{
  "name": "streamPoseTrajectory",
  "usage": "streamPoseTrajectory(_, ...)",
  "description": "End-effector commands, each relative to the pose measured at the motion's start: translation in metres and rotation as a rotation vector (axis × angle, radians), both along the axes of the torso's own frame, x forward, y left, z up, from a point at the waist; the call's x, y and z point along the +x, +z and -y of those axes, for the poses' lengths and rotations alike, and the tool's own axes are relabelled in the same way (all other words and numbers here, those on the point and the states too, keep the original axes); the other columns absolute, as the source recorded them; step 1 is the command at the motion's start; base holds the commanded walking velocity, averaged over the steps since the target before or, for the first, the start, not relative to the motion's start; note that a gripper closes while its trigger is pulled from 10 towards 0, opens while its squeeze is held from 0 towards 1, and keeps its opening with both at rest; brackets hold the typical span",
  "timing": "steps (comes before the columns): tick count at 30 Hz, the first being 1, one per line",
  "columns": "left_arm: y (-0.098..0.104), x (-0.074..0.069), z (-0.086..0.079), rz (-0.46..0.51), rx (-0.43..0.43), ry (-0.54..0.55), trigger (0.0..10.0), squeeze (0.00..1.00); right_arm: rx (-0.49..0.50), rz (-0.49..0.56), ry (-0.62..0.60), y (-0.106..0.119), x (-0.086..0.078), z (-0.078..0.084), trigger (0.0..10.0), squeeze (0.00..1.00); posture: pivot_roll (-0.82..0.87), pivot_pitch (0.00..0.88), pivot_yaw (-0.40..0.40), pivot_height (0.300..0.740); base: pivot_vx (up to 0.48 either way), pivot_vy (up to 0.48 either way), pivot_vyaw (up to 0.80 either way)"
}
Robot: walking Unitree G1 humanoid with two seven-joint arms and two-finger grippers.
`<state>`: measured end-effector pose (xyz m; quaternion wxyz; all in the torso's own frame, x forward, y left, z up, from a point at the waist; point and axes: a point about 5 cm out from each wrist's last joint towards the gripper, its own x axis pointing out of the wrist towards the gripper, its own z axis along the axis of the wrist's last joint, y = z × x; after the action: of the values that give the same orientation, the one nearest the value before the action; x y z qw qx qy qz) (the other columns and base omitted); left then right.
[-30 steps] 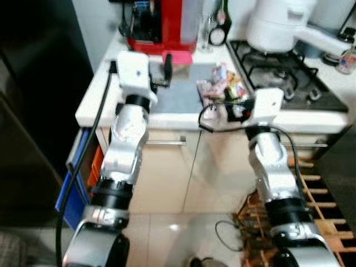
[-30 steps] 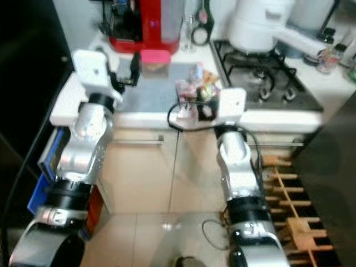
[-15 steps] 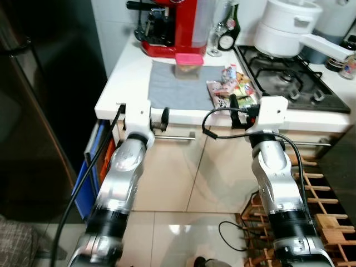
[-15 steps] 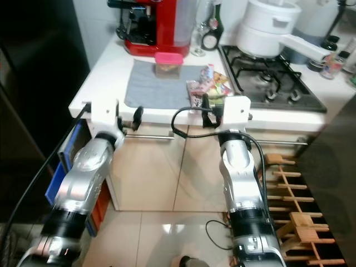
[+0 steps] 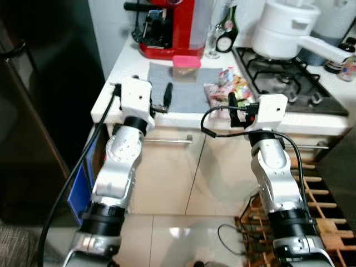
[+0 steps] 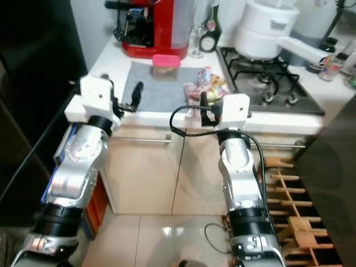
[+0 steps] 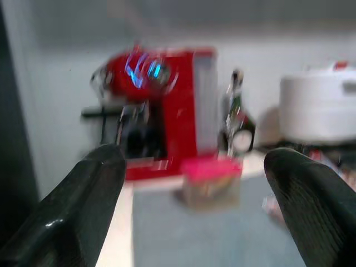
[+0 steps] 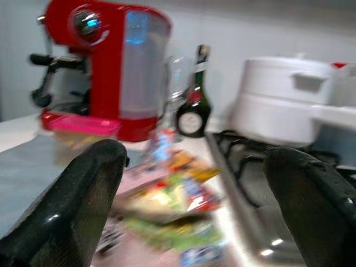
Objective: Restocking fridge
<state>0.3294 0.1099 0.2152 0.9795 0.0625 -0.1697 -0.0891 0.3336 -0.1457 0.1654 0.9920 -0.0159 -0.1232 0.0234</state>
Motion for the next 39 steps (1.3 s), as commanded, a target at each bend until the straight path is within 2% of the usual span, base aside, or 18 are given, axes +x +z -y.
streamPoseTrajectory(1, 0.009, 0.002, 0.004, 0.043, 0.012, -0.019, 10.0, 0.00, 0.000, 0.029, -0.001, 0.008, 0.001, 0.000, 10.0, 0.00, -0.07, 0.000, -0.031, 0.740, 0.480, 0.000, 0.00)
streamPoseTrajectory(6, 0.012, 0.004, 0.004, 0.055, 0.002, -0.023, 10.0, 0.00, -0.003, 0.053, 0.001, 0.014, 0.000, -0.004, 10.0, 0.00, -0.07, 0.000, -0.027, 0.740, 0.480, 0.000, 0.00)
streamPoseTrajectory(7, 0.015, 0.003, 0.006, 0.066, -0.006, -0.032, 10.0, 0.00, -0.009, 0.113, 0.011, 0.030, 0.000, -0.008, 10.0, 0.00, -0.07, 0.000, -0.024, 0.740, 0.480, 0.000, 0.00)
streamPoseTrajectory(11, 0.017, 0.002, 0.008, 0.075, -0.015, -0.039, 10.0, 0.00, -0.012, 0.169, 0.017, 0.047, 0.000, -0.010, 10.0, 0.00, -0.07, 0.000, -0.023, 0.740, 0.480, 0.000, 0.00)
streamPoseTrajectory(12, 0.020, 0.002, 0.010, 0.086, -0.021, -0.042, 10.0, 0.00, 0.000, 0.197, 0.012, 0.058, 0.001, -0.009, 10.0, 0.00, -0.08, 0.000, -0.023, 0.740, 0.480, 0.000, 0.00)
streamPoseTrajectory(13, 0.020, 0.002, 0.010, 0.086, -0.021, -0.042, 10.0, 0.00, 0.000, 0.197, 0.012, 0.058, 0.001, -0.009, 10.0, 0.00, -0.08, 0.000, -0.023, 0.740, 0.480, 0.000, 0.00)
streamPoseTrajectory(14, 0.024, 0.002, 0.014, 0.090, -0.044, -0.066, 10.0, 0.00, 0.018, 0.237, 0.001, 0.075, 0.002, -0.005, 10.0, 0.00, -0.08, 0.000, -0.023, 0.740, 0.000, 0.000, 0.00)
streamPoseTrajectory(16, 0.028, 0.003, 0.019, 0.089, -0.044, -0.105, 10.0, 0.00, 0.028, 0.253, -0.022, 0.080, 0.003, 0.001, 10.0, 0.00, -0.08, 0.000, -0.022, 0.740, 0.000, 0.000, 0.00)
streamPoseTrajectory(19, 0.033, 0.006, 0.021, 0.071, -0.066, -0.139, 10.0, 0.00, 0.026, 0.254, -0.058, 0.080, 0.002, 0.007, 10.0, 0.00, -0.09, 0.000, -0.019, 0.740, 0.000, 0.000, 0.00)
streamPoseTrajectory(24, 0.045, 0.008, 0.027, 0.022, -0.148, -0.263, 10.0, 0.00, 0.002, 0.220, -0.166, 0.066, -0.005, 0.022, 10.0, 0.00, -0.09, 0.000, -0.008, 0.740, 0.000, 0.000, 0.00)
streamPoseTrajectory(31, 0.043, 0.008, 0.034, -0.043, -0.156, -0.357, 10.0, 0.00, -0.055, 0.181, -0.176, 0.050, -0.016, 0.026, 10.0, 0.00, -0.10, 0.000, -0.001, 0.740, 0.000, 0.000, -0.61)
streamPoseTrajectory(34, 0.042, 0.006, 0.039, -0.102, -0.161, -0.429, 10.0, 0.00, -0.064, 0.175, -0.180, 0.044, -0.021, 0.028, 10.0, 0.00, -0.11, 0.000, -0.001, 0.740, 0.000, 0.000, -0.41)
streamPoseTrajectory(36, 0.054, 0.006, 0.036, -0.095, -0.141, -0.456, 10.0, 0.00, -0.073, 0.164, -0.183, 0.041, -0.024, 0.031, 10.0, 0.00, -0.11, 0.000, -0.005, 0.740, 0.000, 0.000, 0.00)
streamPoseTrajectory(37, 0.054, 0.006, 0.036, -0.095, -0.141, -0.456, 10.0, 0.00, -0.073, 0.164, -0.183, 0.041, -0.024, 0.031, 10.0, 0.00, -0.11, 0.000, -0.005, 0.740, 0.000, 0.000, 0.00)
streamPoseTrajectory(39, 0.057, 0.009, 0.033, -0.152, -0.152, -0.483, 10.0, 0.00, -0.082, 0.155, -0.178, 0.038, -0.026, 0.032, 10.0, 0.00, -0.11, 0.000, -0.005, 0.740, 0.000, 0.000, 0.00)
